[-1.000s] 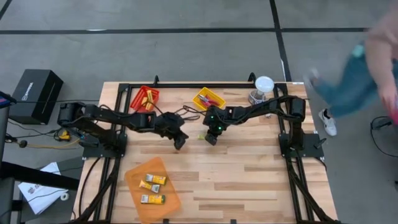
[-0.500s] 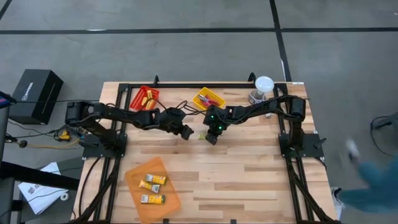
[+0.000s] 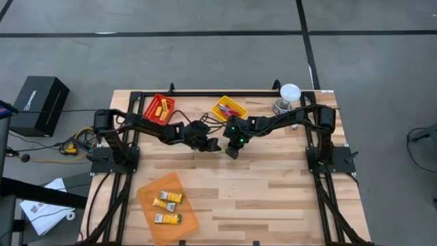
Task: Pick & Place School Supplies
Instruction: Put the light green eraser into the red bin
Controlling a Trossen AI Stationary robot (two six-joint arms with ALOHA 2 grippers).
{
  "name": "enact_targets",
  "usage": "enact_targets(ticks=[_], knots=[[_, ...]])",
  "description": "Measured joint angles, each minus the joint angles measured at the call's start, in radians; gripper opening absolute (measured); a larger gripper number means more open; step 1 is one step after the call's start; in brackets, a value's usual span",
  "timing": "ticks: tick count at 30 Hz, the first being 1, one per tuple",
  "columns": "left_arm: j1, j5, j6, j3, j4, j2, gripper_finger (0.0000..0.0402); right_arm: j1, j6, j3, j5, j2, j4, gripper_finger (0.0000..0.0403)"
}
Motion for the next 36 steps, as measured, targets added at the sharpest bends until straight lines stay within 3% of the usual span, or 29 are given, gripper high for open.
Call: enact_targets(ticks=[5, 9, 36], knots=[[0.014, 0.009, -0.001, -0.001, -0.006, 0.000, 0.0214, 0.000, -0.002, -0.001, 0.000, 0.000, 0.006, 0.0000], [0.025, 0.008, 0.017, -0.001, -0.017, 0.000, 0.0232, 0.000, -0.002, -0.001, 0.000, 0.001, 0.009, 0.0000], [0.025, 0.004, -0.009, 0.000, 0.016, 0.055, 0.0213, -0.001, 0.001, -0.001, 0.006, 0.002, 0.027, 0.0000]])
